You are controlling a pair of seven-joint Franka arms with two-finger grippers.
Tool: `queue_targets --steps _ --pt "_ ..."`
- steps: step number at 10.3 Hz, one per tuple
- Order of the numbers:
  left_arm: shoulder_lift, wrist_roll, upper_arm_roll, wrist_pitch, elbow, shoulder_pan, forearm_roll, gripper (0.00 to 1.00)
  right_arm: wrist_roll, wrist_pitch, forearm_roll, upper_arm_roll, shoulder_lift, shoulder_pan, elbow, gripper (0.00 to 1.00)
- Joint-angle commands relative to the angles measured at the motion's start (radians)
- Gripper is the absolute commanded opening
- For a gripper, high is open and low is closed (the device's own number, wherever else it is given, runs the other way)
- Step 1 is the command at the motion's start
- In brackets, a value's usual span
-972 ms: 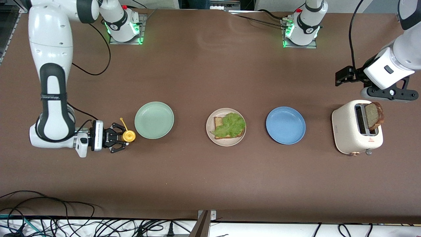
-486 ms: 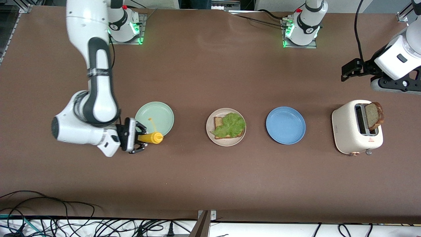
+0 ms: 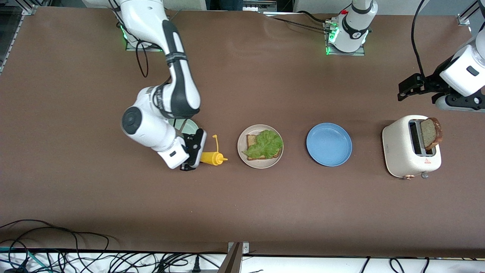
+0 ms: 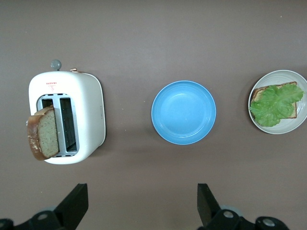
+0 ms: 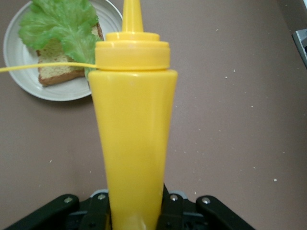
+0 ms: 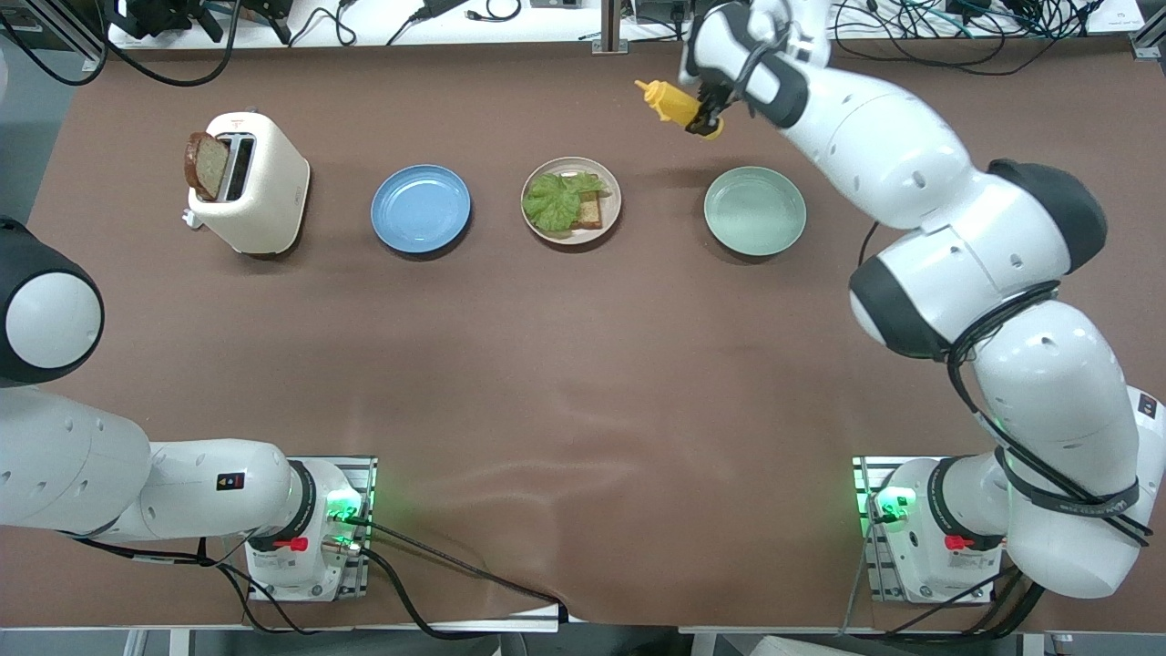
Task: Make sandwich on beige plate with both arms
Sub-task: 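Carry the mustard bottle with the right gripper over the beige plate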
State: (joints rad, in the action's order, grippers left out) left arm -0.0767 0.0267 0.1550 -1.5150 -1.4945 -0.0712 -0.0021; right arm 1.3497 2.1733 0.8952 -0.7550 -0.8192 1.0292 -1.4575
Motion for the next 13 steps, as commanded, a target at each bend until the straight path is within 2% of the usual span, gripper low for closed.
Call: queue_targets --steps 1,6,7,11,13 --pt "0.002 -0.005 0.0 -0.011 0.0 -0.034 -0.019 1.0 -0.166 0.087 -0.175 -0.018 -0.07 0.073 0.048 0.0" --pt "-0.005 -0.001 0.001 -0.028 0.003 -0.036 -0.025 1.0 -0.464 0.134 -0.661 -0.018 -0.138 0.218 0.055 0.0" --pt "-0.003 -0.001 0.001 -0.021 0.0 -0.036 -0.025 1.0 -0.484 0.129 -0.732 -0.017 -0.138 0.23 0.054 0.0" --pt "-0.003 0.002 0.003 -0.017 0.003 -0.035 -0.025 1.0 -0.616 0.126 -0.968 -0.015 -0.195 0.293 0.054 0.0" --pt "-0.003 0.002 0.003 -0.016 0.003 -0.035 -0.025 1.0 -0.633 0.126 -0.977 -0.015 -0.202 0.299 0.054 0.0"
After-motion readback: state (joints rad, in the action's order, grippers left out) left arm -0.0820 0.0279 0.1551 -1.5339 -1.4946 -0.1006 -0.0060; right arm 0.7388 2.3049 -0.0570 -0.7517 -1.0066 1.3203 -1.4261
